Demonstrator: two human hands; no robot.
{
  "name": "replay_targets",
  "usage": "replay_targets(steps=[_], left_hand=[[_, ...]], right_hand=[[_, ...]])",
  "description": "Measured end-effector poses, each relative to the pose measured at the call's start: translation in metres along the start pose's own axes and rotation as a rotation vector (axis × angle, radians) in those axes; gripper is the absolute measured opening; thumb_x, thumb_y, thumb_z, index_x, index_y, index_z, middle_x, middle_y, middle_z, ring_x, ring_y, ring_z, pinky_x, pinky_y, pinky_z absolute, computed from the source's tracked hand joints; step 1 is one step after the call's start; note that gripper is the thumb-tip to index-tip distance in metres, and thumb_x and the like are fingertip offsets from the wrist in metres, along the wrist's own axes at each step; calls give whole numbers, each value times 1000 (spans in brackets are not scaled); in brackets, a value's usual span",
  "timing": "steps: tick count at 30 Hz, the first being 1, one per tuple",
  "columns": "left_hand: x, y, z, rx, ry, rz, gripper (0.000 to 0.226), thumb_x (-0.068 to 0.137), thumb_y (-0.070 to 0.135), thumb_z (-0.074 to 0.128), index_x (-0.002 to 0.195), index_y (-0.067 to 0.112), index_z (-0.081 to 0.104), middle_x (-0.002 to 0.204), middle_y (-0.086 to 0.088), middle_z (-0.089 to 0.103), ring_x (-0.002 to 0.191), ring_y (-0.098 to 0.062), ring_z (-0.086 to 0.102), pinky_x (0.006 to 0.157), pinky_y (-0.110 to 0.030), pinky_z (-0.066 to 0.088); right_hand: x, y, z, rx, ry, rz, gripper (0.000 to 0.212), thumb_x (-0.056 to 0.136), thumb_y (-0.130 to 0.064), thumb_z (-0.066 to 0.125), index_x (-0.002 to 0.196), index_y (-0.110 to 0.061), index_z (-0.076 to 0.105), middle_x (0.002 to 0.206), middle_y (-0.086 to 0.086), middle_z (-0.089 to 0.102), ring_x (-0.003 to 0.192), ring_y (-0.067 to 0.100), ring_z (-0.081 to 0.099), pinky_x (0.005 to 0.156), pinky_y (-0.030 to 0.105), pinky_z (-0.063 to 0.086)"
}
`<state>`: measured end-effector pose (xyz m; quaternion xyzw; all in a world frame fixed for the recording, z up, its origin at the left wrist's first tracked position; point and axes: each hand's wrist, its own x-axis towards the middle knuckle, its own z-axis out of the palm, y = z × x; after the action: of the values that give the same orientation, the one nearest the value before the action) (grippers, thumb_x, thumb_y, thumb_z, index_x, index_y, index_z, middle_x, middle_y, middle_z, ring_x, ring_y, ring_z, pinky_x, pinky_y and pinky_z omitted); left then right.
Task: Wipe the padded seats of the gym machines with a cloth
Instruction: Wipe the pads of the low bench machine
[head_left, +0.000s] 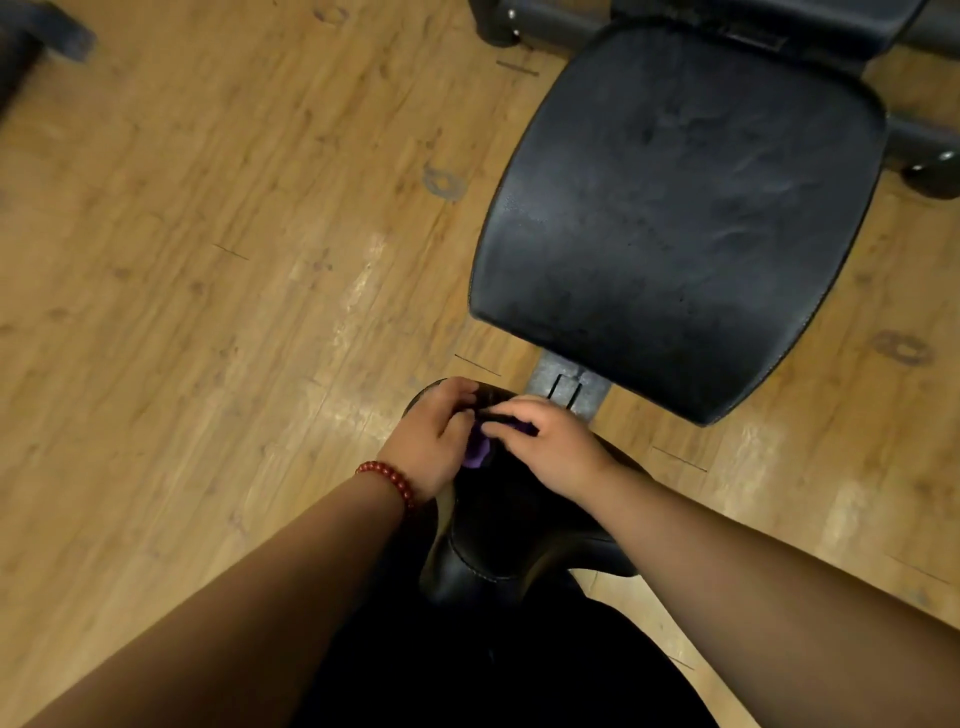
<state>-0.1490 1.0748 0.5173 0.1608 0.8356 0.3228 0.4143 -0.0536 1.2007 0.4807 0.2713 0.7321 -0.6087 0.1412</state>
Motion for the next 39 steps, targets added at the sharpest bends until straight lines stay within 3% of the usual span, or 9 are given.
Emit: replay_targets(steps=[3, 7, 11, 15, 19, 22, 25, 29, 39], left_hand=[[-6, -2, -4, 4, 101, -62, 33, 101, 12, 39, 131, 16, 54, 130, 0, 50, 115, -9, 47, 99, -21, 33], [-22, -4, 0, -37, 7, -116, 36, 101, 28, 40, 133, 19, 54, 142, 4, 44, 132, -11, 38, 115, -32, 26], [-31, -3, 9, 1, -31, -113, 43, 104, 28, 36, 145, 21, 41, 155, 5, 28, 144, -12, 21, 120, -35, 16], [-30, -4, 13, -24, -5, -98, 41, 104, 25, 36, 145, 21, 42, 156, 4, 28, 146, -11, 16, 119, -33, 11], [-29, -6, 14, -15, 1, -99, 41, 104, 23, 36, 144, 20, 44, 156, 4, 29, 146, -10, 15, 118, -30, 9], [-28, -7, 16, -14, 2, -104, 40, 104, 22, 36, 143, 20, 45, 156, 3, 29, 146, -11, 13, 117, -28, 8], [-28, -7, 17, -8, -9, -112, 40, 104, 24, 36, 143, 21, 44, 157, 4, 28, 147, -11, 11, 117, -29, 7], [-28, -5, 17, -13, -10, -124, 40, 104, 25, 36, 143, 21, 44, 157, 3, 27, 147, -11, 10, 117, -30, 7], [-27, -6, 18, -62, 10, -125, 40, 104, 24, 36, 143, 22, 44, 156, 5, 28, 147, -9, 11, 117, -29, 7]], right_hand=[[3, 5, 0, -46, 37, -16, 26, 84, -28, 73, 105, -13, 73, 106, -5, 63, 95, 6, 59, 77, 5, 39], [-2, 7, -6, -73, -21, -24, 29, 85, -21, 72, 111, -10, 67, 122, -9, 60, 112, 3, 53, 90, 9, 39], [-6, 8, -8, -89, -31, 13, 22, 88, -25, 68, 110, -24, 63, 107, -12, 62, 105, 6, 56, 87, 19, 46], [-12, 7, -12, -66, -94, -11, 41, 97, -14, 53, 130, -38, 56, 125, -10, 53, 117, 3, 47, 100, 22, 38], [-23, 11, -14, 27, -74, 34, 39, 96, -12, 40, 109, -37, 67, 117, -13, 52, 116, 6, 49, 100, 23, 41], [-30, 16, -11, 106, -29, 30, 28, 98, -24, 44, 96, -43, 65, 115, -21, 52, 116, 2, 50, 96, 22, 40], [-30, 21, -10, 114, 3, 5, 13, 98, -38, 51, 97, -42, 63, 124, -22, 52, 122, 2, 47, 104, 26, 38], [-29, 22, -8, -33, -22, -22, 60, 81, -66, 57, 123, -24, 65, 132, -17, 53, 126, 1, 44, 108, 30, 38], [-30, 19, -4, -45, -1, -44, 36, 85, -43, 67, 118, -27, 67, 136, -16, 52, 129, 3, 43, 109, 34, 38]])
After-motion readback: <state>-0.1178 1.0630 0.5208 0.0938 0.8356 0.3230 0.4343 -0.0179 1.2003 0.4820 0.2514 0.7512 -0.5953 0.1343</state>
